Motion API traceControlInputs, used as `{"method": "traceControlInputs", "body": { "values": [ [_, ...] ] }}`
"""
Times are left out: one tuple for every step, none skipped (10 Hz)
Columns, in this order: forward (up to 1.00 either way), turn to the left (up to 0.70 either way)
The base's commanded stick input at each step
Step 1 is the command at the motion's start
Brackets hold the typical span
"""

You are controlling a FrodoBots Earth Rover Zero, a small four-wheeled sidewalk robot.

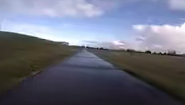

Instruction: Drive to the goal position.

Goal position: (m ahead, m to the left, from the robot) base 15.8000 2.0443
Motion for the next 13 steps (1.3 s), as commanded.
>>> {"method": "traceControlInputs", "body": {
  "values": [
    [1.0, 0.0],
    [1.0, 0.0],
    [1.0, 0.0],
    [1.0, 0.0],
    [1.0, 0.0],
    [1.0, 0.0],
    [1.0, 0.0],
    [1.0, 0.0],
    [1.0, 0.0],
    [1.0, 0.0],
    [1.0, 0.0],
    [1.0, 0.0],
    [1.0, 0.0]
  ]
}}
